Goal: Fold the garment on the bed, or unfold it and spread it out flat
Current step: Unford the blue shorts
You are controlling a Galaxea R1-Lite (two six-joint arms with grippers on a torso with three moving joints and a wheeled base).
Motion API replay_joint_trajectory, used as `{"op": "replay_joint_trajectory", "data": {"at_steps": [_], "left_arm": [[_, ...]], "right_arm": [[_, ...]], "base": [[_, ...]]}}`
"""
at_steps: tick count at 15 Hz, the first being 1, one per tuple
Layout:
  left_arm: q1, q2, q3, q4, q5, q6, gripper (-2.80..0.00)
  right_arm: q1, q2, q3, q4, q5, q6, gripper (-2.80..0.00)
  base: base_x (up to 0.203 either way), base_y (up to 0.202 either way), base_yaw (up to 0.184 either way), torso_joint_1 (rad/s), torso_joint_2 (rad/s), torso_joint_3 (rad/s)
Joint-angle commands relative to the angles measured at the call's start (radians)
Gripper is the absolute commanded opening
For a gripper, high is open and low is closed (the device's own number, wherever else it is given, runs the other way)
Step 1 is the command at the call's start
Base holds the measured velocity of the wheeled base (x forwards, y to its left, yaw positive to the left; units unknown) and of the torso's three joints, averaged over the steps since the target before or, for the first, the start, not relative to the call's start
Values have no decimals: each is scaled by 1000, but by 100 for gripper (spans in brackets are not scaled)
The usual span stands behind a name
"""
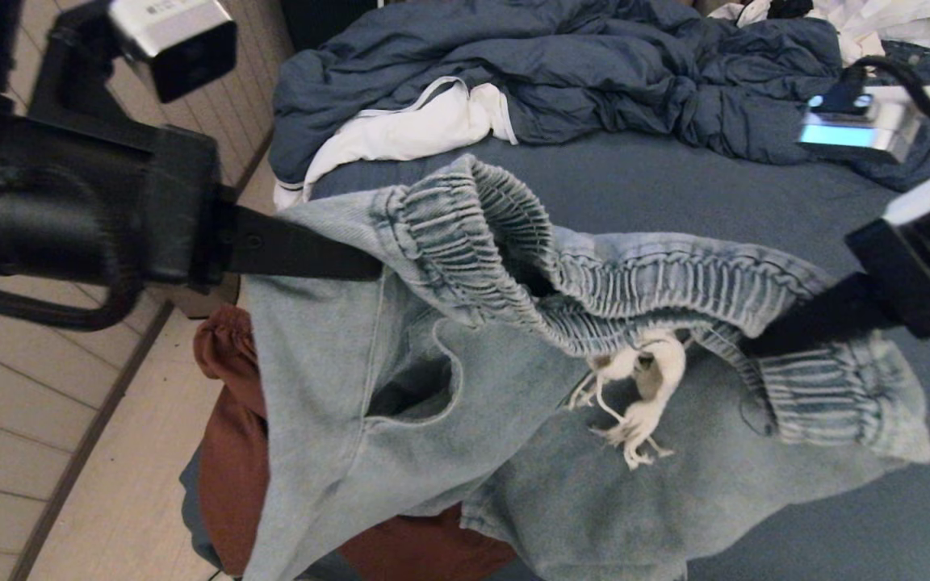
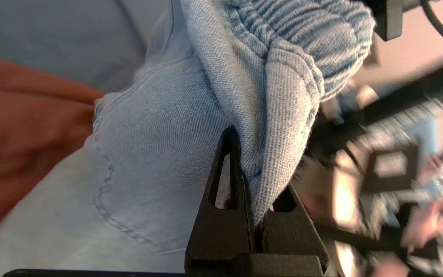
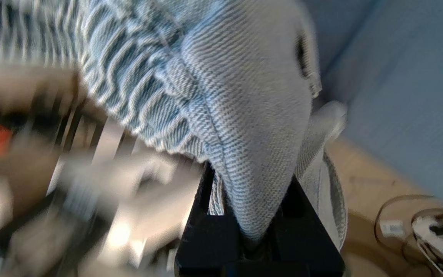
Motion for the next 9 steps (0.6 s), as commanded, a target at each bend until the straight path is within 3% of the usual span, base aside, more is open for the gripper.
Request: {"op": "replay_joint_trajectory", "data": {"at_steps": [1, 4, 9], "left_arm": [[37, 131, -4, -47, -4, -1, -280], [114, 280, -12, -152, -12, 0, -280], [243, 476, -40, -470, -59, -12, -280]], "right_arm": [[-100, 126, -8, -65, 3, -10, -280], [-202, 235, -12, -172, 2, -45, -280], [-234, 356, -12, -412, 4, -39, -280]], "base": [[0, 0, 0, 0, 0, 0], [0, 0, 0, 0, 0, 0], [0, 0, 0, 0, 0, 0]]}}
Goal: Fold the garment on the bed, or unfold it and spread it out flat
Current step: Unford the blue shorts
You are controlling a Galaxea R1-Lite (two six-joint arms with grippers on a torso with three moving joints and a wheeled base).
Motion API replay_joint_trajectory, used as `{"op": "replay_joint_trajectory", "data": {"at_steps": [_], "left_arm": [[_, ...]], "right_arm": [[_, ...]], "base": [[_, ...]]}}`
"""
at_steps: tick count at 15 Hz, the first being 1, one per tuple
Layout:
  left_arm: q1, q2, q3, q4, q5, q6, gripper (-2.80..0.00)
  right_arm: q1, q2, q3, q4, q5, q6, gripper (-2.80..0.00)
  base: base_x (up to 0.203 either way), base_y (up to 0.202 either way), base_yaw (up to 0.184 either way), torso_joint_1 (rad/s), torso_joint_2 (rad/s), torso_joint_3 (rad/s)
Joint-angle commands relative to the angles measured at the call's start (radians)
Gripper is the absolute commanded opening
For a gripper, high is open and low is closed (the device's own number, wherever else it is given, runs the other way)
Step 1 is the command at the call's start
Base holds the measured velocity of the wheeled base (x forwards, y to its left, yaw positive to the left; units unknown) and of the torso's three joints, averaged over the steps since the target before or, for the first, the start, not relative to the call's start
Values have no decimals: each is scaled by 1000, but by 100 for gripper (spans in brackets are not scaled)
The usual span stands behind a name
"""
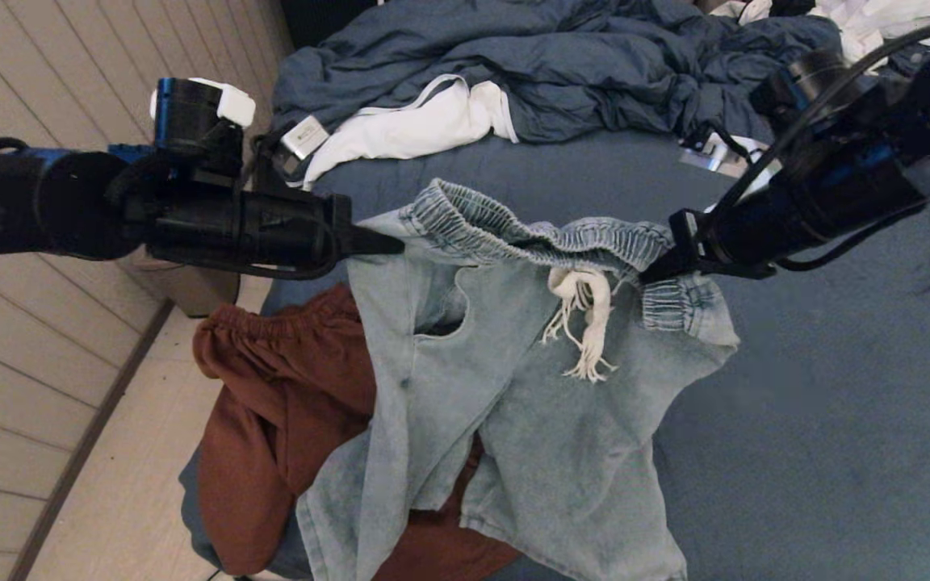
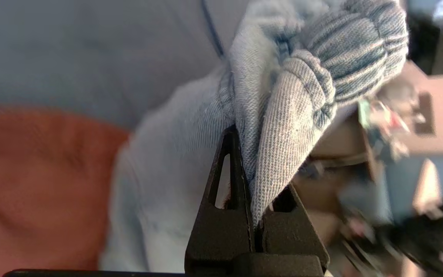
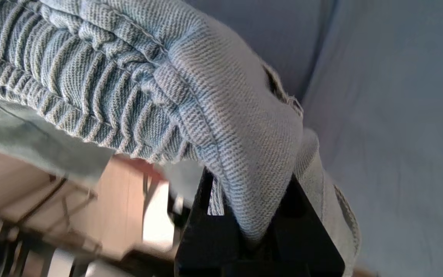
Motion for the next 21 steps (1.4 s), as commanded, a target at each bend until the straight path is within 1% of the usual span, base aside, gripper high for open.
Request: {"op": "replay_joint_trajectory", "data": {"at_steps": [1, 3, 5, 7, 10, 11, 12, 14, 16, 18, 21], "left_arm": [[29, 98, -6, -129, 0, -9, -280], [64, 161, -22, -284, 8, -33, -280], [90, 224, -69, -354, 35, -43, -280], [113, 272, -137, -366, 49, -38, -280], [121, 348, -224, -365, 52, -30, -280], [122, 372, -233, -365, 52, -11, -280], [122, 385, -234, -366, 54, 22, -280], [122, 346, -182, -363, 55, 34, -280], [123, 259, -87, -366, 56, 37, -280], [123, 154, 41, -365, 56, 38, -280], [123, -60, 262, -357, 57, 43, -280]], "right_arm": [[-3, 69, 1, -42, 3, 3, -280], [-3, 98, 7, -96, 3, 6, -280], [-3, 114, 8, -132, 3, 8, -280], [-3, 126, 9, -174, 2, 8, -280], [-3, 165, 8, -217, -6, 7, -280], [-2, 179, 8, -235, -15, 7, -280], [1, 192, 8, -254, -26, 7, -280], [7, 184, 17, -255, -32, 7, -280], [14, 130, 52, -253, -31, 8, -280], [41, 36, 137, -251, -29, 17, -280], [85, -169, 303, -243, -24, 42, -280]], "base": [[0, 0, 0, 0, 0, 0], [0, 0, 0, 0, 0, 0], [0, 0, 0, 0, 0, 0], [0, 0, 0, 0, 0, 0], [0, 0, 0, 0, 0, 0], [0, 0, 0, 0, 0, 0], [0, 0, 0, 0, 0, 0], [0, 0, 0, 0, 0, 0], [0, 0, 0, 0, 0, 0], [0, 0, 0, 0, 0, 0], [0, 0, 0, 0, 0, 0]]}}
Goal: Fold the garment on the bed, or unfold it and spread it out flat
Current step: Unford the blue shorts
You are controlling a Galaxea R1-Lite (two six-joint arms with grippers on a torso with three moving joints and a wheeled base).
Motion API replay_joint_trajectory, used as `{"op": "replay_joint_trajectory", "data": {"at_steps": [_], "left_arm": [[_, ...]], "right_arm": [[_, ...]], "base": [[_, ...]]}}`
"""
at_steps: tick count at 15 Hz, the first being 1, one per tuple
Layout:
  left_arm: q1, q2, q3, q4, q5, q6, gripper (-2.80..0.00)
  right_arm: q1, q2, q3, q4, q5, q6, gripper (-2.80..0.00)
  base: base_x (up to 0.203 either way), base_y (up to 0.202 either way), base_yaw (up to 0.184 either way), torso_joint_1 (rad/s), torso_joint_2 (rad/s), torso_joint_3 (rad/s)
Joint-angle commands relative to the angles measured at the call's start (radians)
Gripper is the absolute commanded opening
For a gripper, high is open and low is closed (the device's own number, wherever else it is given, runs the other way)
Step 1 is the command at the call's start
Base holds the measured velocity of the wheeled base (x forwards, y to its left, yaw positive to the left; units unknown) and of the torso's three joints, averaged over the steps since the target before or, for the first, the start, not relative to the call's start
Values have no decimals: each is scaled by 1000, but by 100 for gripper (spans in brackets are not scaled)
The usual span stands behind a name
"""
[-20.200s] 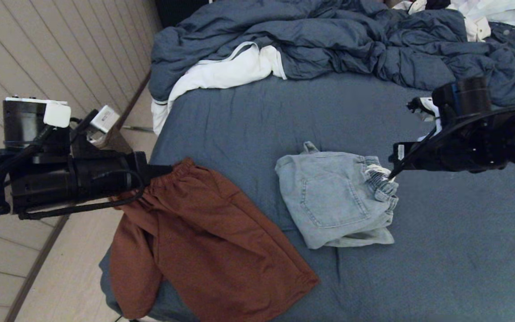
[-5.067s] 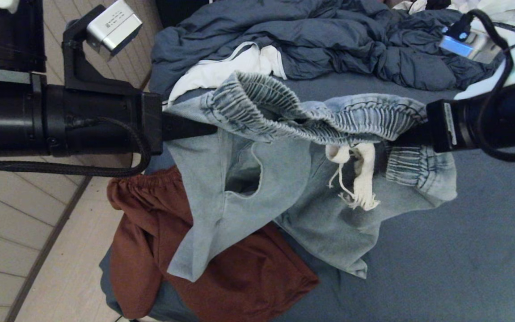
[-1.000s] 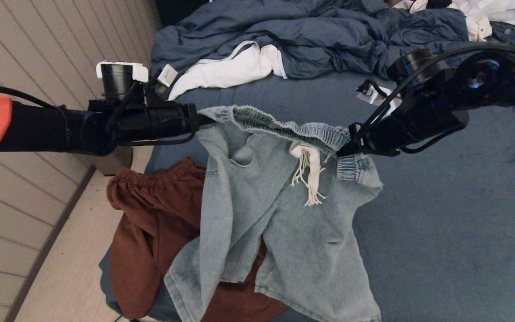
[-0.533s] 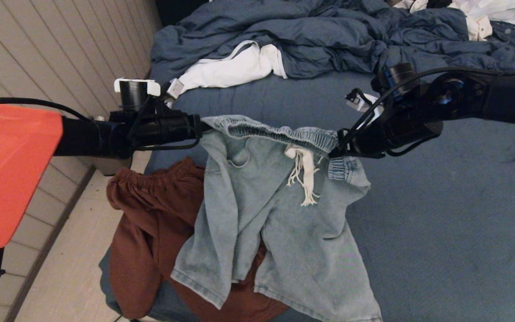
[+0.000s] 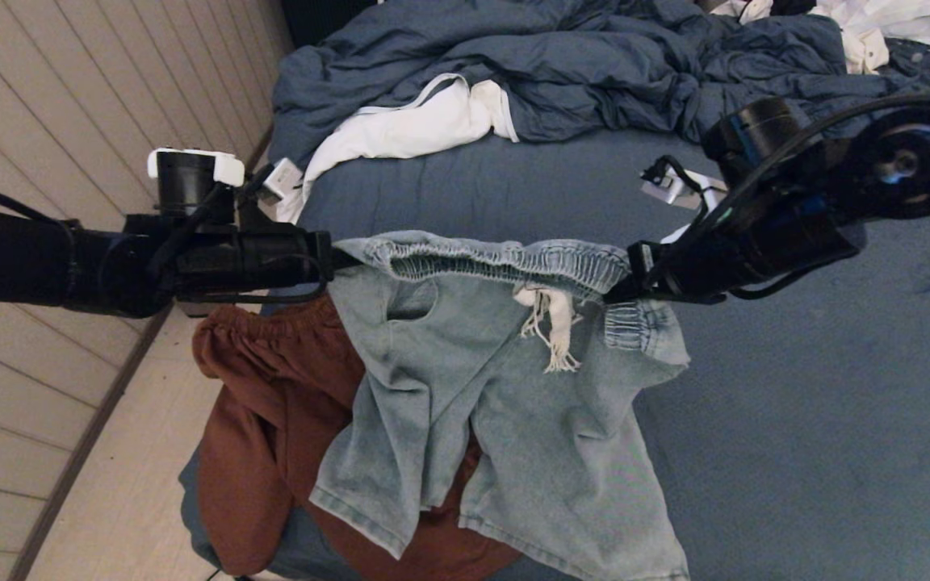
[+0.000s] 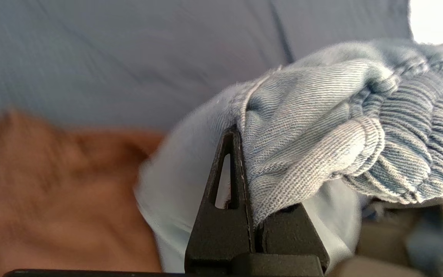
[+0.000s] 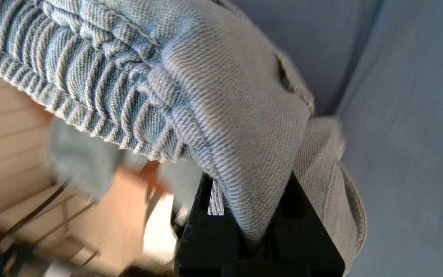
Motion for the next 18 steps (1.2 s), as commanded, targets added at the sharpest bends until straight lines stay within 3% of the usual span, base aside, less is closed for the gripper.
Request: {"op": "replay_joint_trajectory", "data": {"at_steps": [1, 6, 9, 18], "left_arm": [[0, -190, 120, 10, -4, 1, -280], [-2, -455, 277, 212, -13, 7, -280], [-24, -558, 299, 380, -14, 9, -280], [-94, -733, 274, 613, -10, 9, -280]], "right_arm": [[34, -186, 97, 28, 3, 8, -280], [126, -416, 210, 278, 41, 22, -280], [145, -497, 238, 431, 98, 21, -280], [285, -621, 296, 512, 120, 22, -280]], "base": [[0, 0, 0, 0, 0, 0], [0, 0, 0, 0, 0, 0], [0, 0, 0, 0, 0, 0], [0, 0, 0, 0, 0, 0]]}}
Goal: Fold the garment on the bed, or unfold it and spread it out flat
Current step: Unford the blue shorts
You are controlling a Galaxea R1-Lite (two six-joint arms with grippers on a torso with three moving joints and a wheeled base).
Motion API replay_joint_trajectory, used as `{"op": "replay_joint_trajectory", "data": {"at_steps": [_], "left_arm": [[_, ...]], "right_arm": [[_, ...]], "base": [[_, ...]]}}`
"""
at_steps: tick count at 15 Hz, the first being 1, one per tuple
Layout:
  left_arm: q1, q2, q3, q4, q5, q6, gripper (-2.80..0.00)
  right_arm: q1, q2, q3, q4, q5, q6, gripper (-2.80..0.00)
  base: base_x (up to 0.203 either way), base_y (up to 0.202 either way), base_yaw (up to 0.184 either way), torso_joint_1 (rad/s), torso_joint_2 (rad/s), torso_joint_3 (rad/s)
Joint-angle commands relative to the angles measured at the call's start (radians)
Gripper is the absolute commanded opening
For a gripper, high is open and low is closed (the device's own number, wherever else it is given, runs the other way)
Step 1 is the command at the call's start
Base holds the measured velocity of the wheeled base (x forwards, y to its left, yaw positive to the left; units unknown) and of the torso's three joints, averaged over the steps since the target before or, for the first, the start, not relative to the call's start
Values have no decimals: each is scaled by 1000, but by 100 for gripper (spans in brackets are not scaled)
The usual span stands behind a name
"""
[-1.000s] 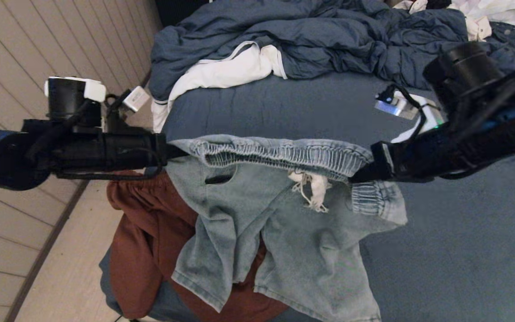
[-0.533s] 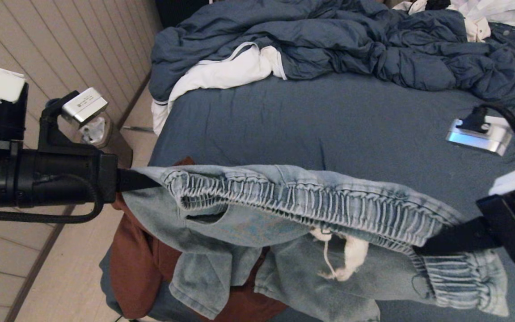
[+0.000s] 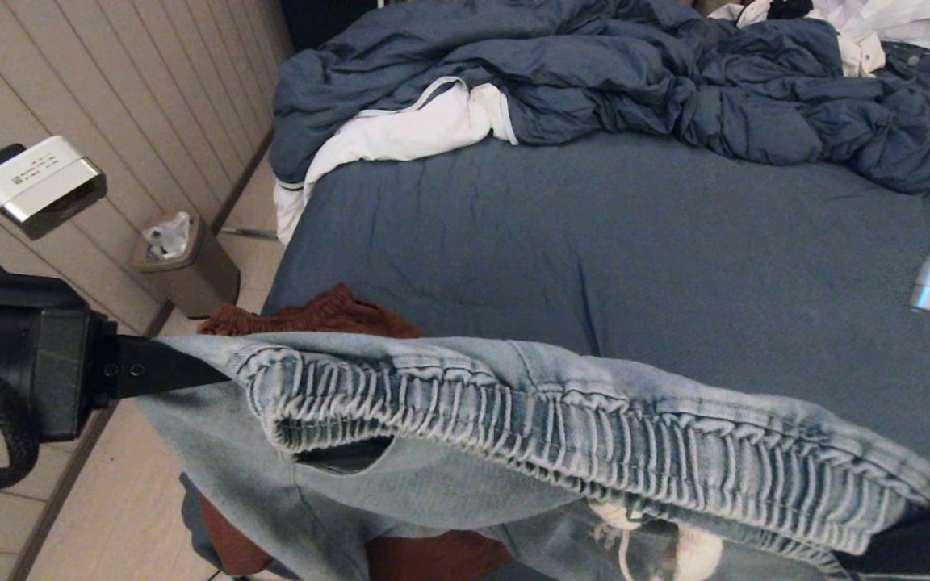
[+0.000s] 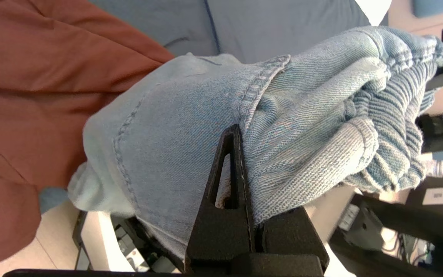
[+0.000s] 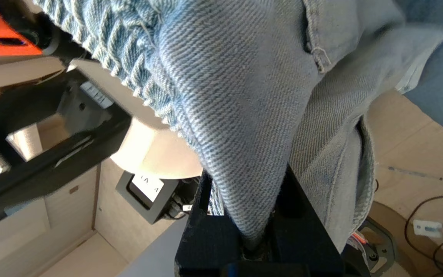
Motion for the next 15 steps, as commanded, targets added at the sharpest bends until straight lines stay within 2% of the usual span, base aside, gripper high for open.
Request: {"op": "replay_joint_trajectory", "data": {"at_steps": [1, 4, 6, 7, 10, 15], "left_arm": [[-1, -30, -2, 10, -4, -1, -280], [-3, -42, -34, 54, -4, -1, -280], [-6, -61, -75, 146, -4, 0, -280], [-10, -82, -80, 201, -4, 5, -280], [-16, -129, -83, 270, -7, 20, -280], [-75, -141, -137, 400, -11, 19, -280]], "right_arm": [[9, -28, -4, 20, 2, 1, -280], [11, -33, -24, 25, 4, 1, -280], [17, -39, -35, 36, 11, 1, -280], [36, -41, -41, 56, 19, 1, -280], [105, -75, -49, 110, 39, 8, -280], [210, -79, -86, 175, 49, 46, -280]], "base": [[0, 0, 0, 0, 0, 0], [0, 0, 0, 0, 0, 0], [0, 0, 0, 0, 0, 0], [0, 0, 0, 0, 0, 0], [0, 0, 0, 0, 0, 0], [0, 0, 0, 0, 0, 0]]}}
